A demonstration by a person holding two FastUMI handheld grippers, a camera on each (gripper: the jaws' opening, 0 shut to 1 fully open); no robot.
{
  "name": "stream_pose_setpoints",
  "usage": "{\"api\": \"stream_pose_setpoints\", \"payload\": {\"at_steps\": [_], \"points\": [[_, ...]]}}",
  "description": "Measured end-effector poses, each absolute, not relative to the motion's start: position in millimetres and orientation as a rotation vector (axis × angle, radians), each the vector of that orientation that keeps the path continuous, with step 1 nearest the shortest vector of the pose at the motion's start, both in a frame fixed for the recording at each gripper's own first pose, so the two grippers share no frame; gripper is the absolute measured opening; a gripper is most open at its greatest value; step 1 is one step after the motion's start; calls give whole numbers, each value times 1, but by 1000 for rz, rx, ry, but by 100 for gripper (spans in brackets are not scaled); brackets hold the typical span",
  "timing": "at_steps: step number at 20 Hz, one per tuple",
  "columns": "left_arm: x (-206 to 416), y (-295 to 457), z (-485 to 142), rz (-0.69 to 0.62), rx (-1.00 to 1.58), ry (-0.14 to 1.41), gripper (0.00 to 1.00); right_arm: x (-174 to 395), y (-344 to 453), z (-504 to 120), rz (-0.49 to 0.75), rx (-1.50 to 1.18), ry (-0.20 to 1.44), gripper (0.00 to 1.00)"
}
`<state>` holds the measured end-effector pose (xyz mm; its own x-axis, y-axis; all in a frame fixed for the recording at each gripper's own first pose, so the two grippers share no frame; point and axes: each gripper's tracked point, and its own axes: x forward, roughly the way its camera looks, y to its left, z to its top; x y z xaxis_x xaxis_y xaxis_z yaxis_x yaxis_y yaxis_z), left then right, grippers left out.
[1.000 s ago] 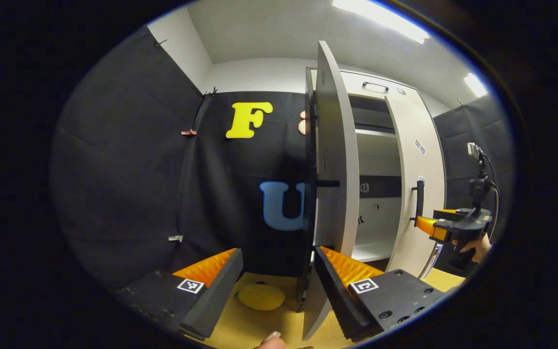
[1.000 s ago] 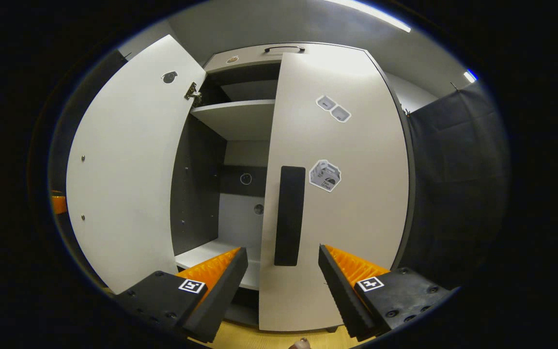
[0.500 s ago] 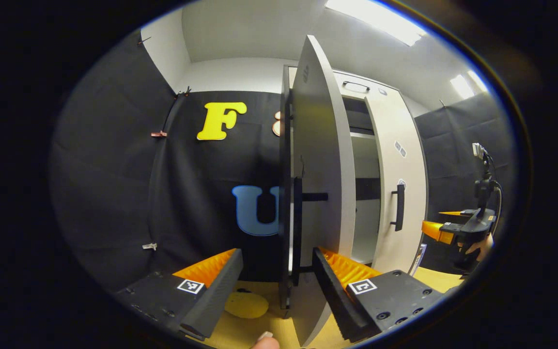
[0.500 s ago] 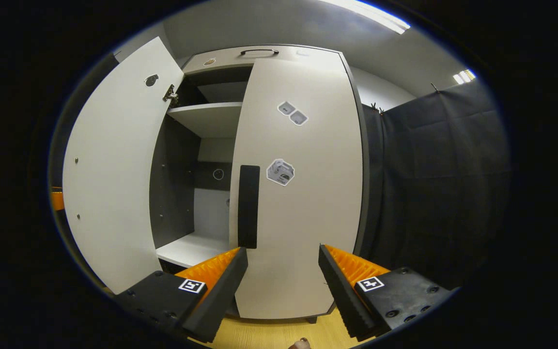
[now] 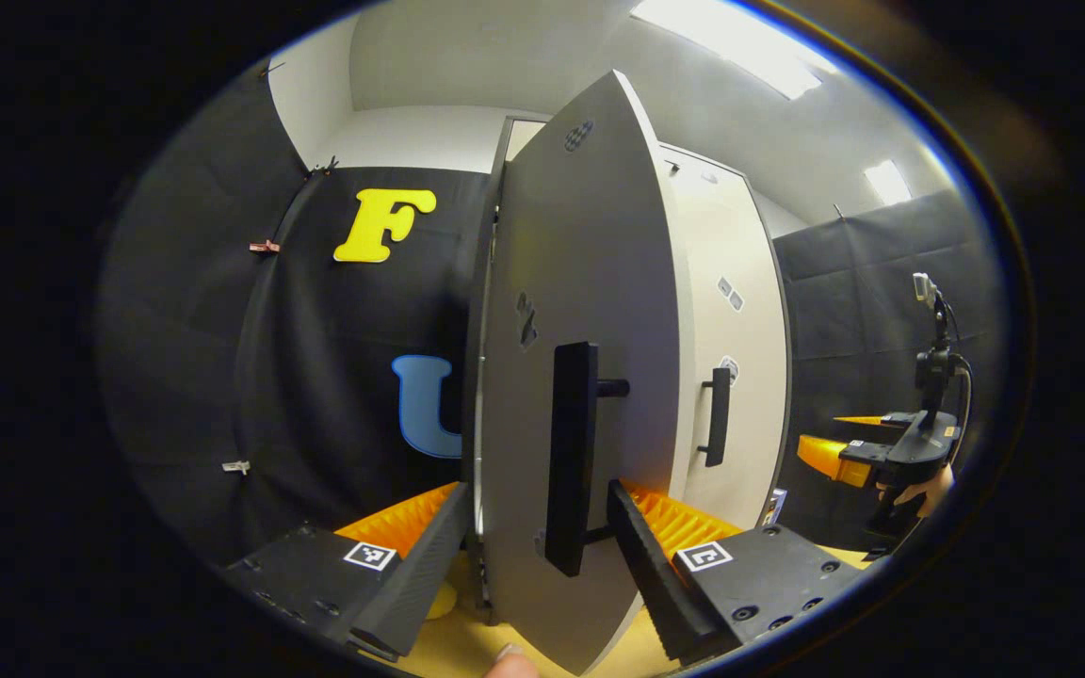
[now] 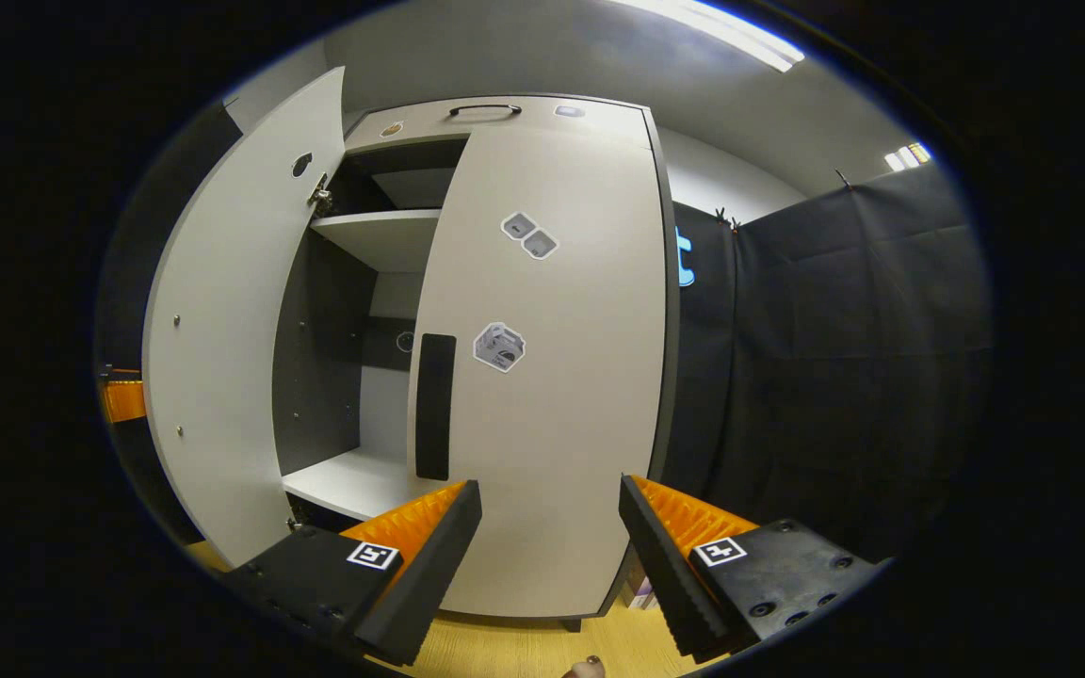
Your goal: Grasp the bottle in the cabinet with the left hand and place it on the coaster, then close the right door with the right hand and the left door with the left hand.
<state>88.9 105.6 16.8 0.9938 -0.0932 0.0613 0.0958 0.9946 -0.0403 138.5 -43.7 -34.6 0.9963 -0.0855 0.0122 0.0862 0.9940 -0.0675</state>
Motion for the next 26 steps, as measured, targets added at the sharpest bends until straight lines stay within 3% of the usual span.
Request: {"api": "stream_pose_setpoints", "payload": {"at_steps": [8,26], "points": [[106,27,15,-187,-7,-55,95,133,-71,-30,-64,-61,-15,98],[96,35,5,-150,-29,-13,95,116,-64,-21,-32,-29,-33,97]]}}
